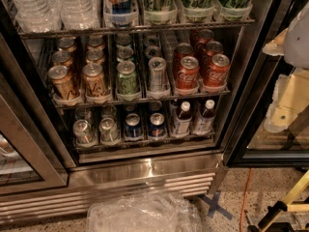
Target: Pick blue plastic bottle from bottom shelf of fridge
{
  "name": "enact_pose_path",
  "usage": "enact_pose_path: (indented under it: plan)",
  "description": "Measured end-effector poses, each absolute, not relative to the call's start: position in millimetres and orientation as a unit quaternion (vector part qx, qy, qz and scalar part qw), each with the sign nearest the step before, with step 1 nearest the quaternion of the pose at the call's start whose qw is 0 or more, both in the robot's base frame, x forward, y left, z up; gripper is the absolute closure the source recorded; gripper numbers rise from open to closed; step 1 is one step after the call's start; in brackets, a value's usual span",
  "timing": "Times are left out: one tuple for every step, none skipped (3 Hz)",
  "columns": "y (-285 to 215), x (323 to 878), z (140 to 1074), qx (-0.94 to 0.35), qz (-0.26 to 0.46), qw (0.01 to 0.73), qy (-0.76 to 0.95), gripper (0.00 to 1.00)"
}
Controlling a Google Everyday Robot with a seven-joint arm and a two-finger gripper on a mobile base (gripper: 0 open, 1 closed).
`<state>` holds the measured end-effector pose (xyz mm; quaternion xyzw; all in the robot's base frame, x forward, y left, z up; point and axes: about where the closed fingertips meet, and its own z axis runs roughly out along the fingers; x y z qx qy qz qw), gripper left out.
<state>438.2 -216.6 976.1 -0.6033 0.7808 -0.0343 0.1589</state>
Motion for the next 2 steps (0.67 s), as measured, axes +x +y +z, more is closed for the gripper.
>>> enact_pose_path:
  plan:
    - [-216.3,438.6,976.3,-0.603,-0.034,0.16,0.781,0.0]
    - [-213.6,436.2,953.1,-0.595,-0.003,0.163,0.787,0.0]
